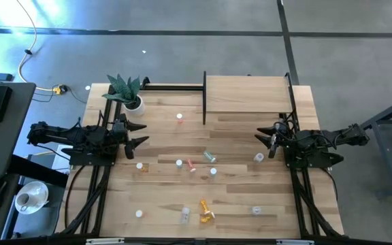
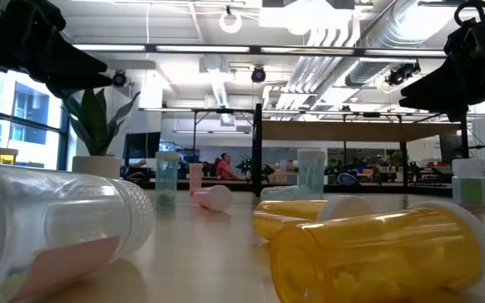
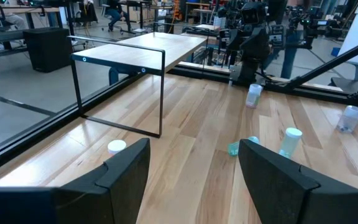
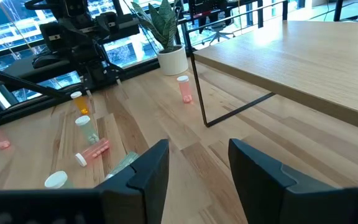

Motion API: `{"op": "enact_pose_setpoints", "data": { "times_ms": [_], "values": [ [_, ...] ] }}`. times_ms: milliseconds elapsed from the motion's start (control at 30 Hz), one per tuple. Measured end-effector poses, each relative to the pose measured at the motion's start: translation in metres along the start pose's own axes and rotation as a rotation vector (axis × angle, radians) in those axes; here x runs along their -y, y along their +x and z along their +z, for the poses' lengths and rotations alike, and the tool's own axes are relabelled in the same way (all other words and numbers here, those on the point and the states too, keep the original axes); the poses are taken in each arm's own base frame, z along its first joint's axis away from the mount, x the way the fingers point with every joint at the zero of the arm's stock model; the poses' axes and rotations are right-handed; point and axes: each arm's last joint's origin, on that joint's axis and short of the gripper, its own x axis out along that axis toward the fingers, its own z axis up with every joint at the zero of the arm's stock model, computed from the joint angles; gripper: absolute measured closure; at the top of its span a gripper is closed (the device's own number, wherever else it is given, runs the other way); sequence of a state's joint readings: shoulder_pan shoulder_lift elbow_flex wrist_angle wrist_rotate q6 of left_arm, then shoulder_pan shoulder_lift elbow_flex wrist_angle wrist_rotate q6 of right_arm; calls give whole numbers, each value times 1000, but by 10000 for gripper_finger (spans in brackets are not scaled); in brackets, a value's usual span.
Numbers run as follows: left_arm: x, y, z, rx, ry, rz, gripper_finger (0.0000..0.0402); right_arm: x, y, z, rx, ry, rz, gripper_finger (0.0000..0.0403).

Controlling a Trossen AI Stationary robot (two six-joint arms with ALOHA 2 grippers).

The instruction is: Pick and place medicine bottles onto shelf by color

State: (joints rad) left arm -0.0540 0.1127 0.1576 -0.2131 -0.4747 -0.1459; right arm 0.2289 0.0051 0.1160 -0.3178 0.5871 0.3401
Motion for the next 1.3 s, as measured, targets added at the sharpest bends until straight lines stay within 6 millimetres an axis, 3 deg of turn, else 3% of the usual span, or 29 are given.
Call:
{"op": "enact_pose_setpoints", "data": {
  "times_ms": [500,733,1300],
  "values": [
    [0,0,0,0,1,0,165,0,0,0,0,0,0,245],
    [0,0,0,0,119,0,165,0,0,0,0,0,0,245],
    [0,0,0,3,96,0,165,0,0,0,0,0,0,245]
  ]
}}
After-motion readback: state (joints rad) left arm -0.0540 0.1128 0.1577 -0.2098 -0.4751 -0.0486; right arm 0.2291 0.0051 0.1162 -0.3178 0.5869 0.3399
